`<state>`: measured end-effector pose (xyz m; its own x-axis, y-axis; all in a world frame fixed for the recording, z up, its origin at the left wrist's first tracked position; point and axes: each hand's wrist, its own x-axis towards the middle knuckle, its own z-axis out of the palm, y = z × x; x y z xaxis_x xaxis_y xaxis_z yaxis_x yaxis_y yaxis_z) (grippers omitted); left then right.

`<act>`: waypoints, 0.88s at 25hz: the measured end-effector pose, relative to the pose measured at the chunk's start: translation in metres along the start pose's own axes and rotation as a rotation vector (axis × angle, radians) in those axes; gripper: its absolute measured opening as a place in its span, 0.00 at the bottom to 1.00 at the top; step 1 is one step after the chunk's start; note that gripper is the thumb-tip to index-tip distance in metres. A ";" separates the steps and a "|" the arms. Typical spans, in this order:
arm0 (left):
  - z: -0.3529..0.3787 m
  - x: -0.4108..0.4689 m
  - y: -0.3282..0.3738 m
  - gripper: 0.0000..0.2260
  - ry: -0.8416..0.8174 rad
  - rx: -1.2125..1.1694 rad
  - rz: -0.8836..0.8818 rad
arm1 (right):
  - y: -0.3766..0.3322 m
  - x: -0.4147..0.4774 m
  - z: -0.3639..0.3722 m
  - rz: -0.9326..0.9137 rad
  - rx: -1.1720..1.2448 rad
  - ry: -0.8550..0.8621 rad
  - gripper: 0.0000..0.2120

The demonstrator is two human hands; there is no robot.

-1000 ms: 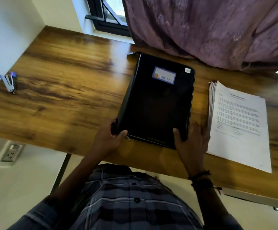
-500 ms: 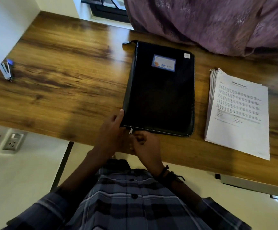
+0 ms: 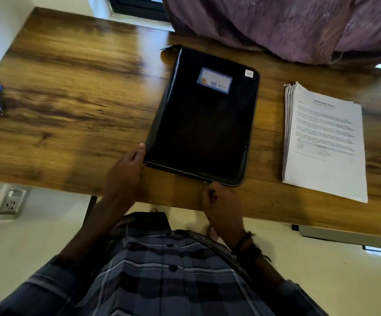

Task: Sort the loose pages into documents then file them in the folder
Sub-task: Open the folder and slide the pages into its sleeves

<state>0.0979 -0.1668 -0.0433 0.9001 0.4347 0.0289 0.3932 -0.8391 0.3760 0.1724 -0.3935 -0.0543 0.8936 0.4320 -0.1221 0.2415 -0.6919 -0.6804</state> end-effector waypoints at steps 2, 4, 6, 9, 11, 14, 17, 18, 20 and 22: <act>-0.007 0.000 -0.025 0.20 0.001 0.037 -0.031 | 0.019 -0.010 -0.022 0.028 -0.060 0.009 0.12; -0.011 -0.004 -0.037 0.20 0.039 0.071 -0.026 | 0.028 -0.012 -0.037 -0.024 -0.080 -0.025 0.11; -0.012 -0.007 -0.030 0.24 0.130 0.099 0.038 | 0.031 -0.007 -0.042 -0.121 -0.095 -0.111 0.08; 0.003 0.004 0.013 0.45 0.003 0.141 0.312 | 0.028 0.002 -0.039 -0.245 -0.099 -0.218 0.06; 0.027 0.012 0.041 0.50 -0.104 0.260 0.477 | 0.023 0.003 -0.037 -0.304 -0.095 -0.244 0.09; 0.050 0.018 0.054 0.46 -0.131 0.351 0.577 | 0.031 0.016 -0.048 -0.305 -0.078 -0.189 0.08; 0.052 0.016 0.049 0.47 -0.061 0.368 0.661 | 0.050 0.051 -0.068 -0.298 -0.134 -0.091 0.07; 0.052 0.014 0.048 0.48 -0.024 0.359 0.681 | 0.053 0.069 -0.074 -0.310 -0.163 -0.069 0.07; 0.047 0.012 0.043 0.50 0.003 0.327 0.705 | 0.057 0.117 -0.086 -0.297 -0.165 0.008 0.08; 0.036 0.007 0.035 0.51 -0.001 0.309 0.726 | 0.058 0.169 -0.103 -0.258 -0.162 0.093 0.09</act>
<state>0.1254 -0.2052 -0.0635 0.9517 -0.2571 0.1678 -0.2590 -0.9658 -0.0108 0.3763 -0.4205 -0.0398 0.8239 0.5558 0.1111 0.5152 -0.6527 -0.5554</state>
